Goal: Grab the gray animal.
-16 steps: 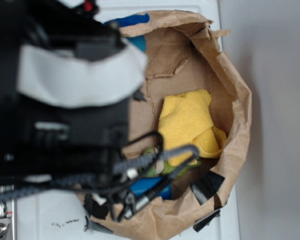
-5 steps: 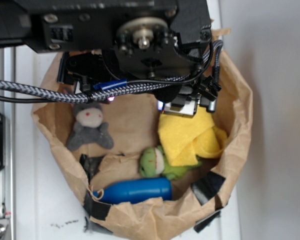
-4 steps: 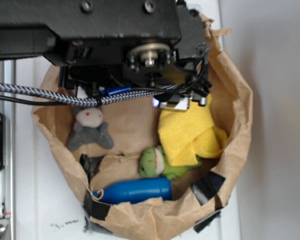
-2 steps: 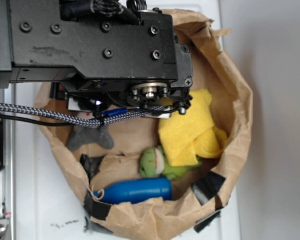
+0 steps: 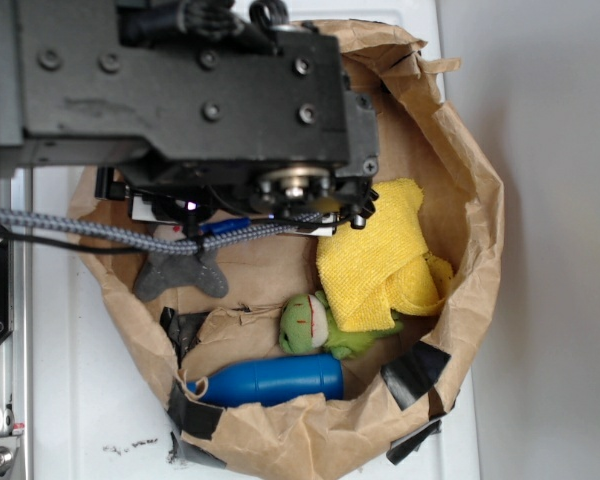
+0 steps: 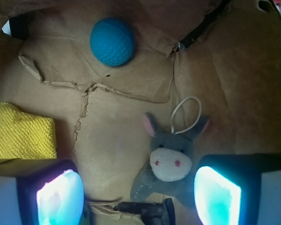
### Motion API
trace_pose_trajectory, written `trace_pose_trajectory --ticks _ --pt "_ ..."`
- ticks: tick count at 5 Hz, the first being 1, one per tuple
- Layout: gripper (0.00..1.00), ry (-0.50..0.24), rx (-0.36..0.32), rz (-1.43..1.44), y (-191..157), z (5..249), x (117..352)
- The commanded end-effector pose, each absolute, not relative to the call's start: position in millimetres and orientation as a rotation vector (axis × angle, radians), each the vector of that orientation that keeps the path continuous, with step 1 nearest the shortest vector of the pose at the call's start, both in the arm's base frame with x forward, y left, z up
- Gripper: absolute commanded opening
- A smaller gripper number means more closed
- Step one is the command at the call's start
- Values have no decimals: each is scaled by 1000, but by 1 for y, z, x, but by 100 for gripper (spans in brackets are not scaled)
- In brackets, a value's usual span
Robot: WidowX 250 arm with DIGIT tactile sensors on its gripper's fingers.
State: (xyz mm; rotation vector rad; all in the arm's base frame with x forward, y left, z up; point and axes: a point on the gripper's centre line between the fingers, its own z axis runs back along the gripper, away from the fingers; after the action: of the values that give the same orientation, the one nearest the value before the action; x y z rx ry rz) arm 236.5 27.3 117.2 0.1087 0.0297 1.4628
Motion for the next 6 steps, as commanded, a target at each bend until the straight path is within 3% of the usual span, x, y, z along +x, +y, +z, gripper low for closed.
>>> trace_pose_trajectory --ticks 1,3,4,6 --pt "100 4 95 1475 27 126 236" --pt "100 -3 183 1549 14 105 255" --pt "100 -42 232 1548 11 98 261" --pt "100 -8 232 1527 20 99 244"
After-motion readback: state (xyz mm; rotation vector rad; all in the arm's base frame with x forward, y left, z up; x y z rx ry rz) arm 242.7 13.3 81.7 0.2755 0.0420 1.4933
